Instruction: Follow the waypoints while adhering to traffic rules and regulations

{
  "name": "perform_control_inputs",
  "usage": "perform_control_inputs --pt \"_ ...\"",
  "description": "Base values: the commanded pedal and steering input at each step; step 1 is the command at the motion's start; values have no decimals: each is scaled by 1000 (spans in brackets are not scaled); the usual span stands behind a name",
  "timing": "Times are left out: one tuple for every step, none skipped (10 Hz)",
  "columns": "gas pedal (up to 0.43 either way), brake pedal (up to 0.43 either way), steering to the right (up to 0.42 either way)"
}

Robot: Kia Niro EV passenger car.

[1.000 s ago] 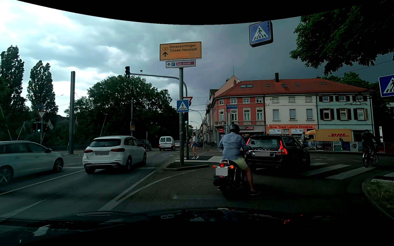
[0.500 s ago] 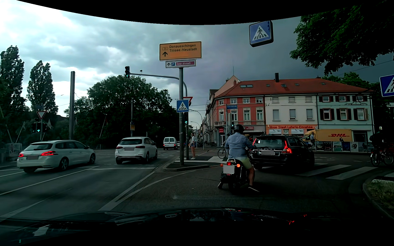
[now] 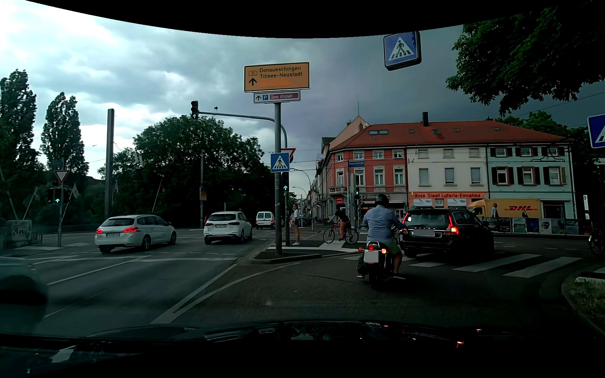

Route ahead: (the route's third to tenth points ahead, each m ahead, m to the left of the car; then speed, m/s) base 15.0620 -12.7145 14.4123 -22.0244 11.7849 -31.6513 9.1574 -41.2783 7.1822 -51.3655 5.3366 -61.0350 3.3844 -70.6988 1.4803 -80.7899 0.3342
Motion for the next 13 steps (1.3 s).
perform_control_inputs --pt "39 0 46" --pt "47 0 51" --pt "59 0 56" --pt "59 0 61" --pt "59 0 64" --pt "67 0 69" --pt "98 0 75" --pt "98 0 80" --pt "98 0 86" --pt "98 0 86" --pt "98 0 87" --pt "98 0 88" --pt "98 0 94"
